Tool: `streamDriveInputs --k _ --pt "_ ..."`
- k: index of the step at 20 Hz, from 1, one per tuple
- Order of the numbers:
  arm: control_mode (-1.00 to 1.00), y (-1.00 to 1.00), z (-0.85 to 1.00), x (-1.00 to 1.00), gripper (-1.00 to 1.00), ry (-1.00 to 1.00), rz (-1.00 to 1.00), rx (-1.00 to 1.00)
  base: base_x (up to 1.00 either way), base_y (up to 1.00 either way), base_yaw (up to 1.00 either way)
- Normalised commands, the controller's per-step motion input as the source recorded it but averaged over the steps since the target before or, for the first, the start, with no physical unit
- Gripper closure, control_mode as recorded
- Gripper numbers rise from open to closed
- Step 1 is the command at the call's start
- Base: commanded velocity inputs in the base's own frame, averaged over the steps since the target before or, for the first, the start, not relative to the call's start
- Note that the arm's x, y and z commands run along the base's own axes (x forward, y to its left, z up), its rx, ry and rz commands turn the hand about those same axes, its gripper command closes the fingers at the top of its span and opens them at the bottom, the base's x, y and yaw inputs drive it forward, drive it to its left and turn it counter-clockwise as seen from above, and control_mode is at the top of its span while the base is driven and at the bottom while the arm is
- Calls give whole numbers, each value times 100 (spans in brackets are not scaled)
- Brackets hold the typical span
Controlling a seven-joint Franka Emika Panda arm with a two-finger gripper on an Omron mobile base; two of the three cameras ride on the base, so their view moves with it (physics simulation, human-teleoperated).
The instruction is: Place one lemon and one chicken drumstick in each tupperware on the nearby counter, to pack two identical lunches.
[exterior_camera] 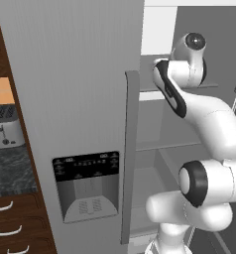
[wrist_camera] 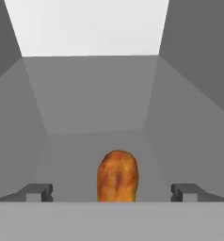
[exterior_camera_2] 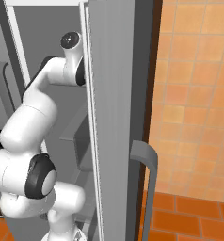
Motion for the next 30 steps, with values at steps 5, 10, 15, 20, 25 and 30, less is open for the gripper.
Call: streamDriveInputs --k 5,10,15,20,25,30 --pt "-100 0 -29 27 -100 13 0 0 0 0 0" --pt "-100 0 -53 20 100 10 0 0 0 0 0" --pt "-100 0 -22 10 100 -1 0 0 0 0 0" --pt "-100 -2 0 -8 100 -8 0 0 0 0 0" --pt "-100 -20 2 -95 100 -31 1 7 0 0 0" --pt "-100 -20 24 -100 100 -17 7 4 0 0 0"
